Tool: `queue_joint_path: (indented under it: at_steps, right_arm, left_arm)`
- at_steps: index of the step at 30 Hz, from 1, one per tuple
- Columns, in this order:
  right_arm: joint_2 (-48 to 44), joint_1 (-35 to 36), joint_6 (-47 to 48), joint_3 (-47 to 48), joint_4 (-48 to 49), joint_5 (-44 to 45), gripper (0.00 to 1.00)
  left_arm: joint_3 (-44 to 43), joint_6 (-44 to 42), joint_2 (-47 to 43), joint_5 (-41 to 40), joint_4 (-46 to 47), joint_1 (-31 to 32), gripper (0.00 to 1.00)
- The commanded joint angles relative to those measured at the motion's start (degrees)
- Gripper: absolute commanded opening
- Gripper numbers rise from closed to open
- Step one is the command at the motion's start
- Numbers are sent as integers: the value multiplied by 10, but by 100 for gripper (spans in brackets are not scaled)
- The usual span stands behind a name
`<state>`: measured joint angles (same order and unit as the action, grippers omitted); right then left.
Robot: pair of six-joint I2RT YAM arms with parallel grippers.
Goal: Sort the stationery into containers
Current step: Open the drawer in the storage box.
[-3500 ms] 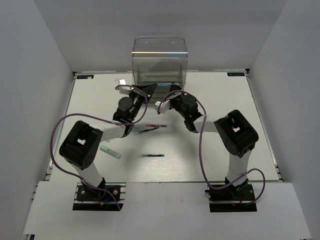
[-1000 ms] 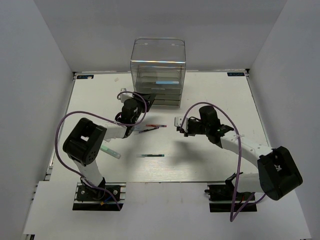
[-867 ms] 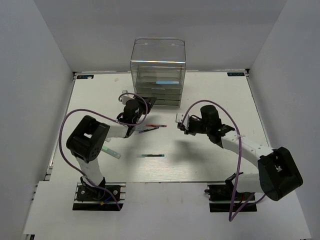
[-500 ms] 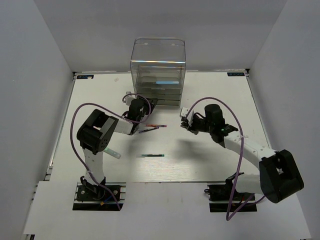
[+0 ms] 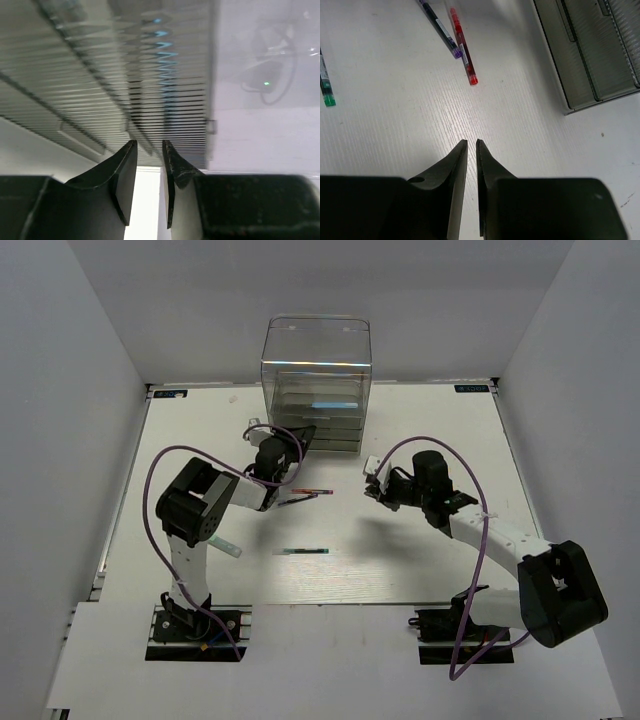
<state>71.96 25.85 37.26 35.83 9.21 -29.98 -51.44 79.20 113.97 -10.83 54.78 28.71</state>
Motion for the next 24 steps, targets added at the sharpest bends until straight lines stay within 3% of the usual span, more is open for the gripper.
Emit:
queue_joint_path:
  at_steps: [1, 13, 17, 21, 24]
  right_arm:
    - [-12, -4, -3, -4, 19, -4, 18]
    - [-12, -6, -3, -7, 21, -4, 18]
    - [-14, -4, 2, -11, 22, -3, 18]
    - [-14, -5, 11, -14, 15, -6, 18]
    - [-13, -4, 22, -12, -5, -30, 31]
  left_arm:
    - [-19, -12, 9, -8, -13, -3, 38]
    - [-30, -12, 30, -31, -18, -9, 38]
    - [-30, -12, 35, -31, -7, -9, 27]
    - [-19, -12, 41, -31, 7, -9, 7]
    - [0, -12, 35, -18, 22, -9, 0]
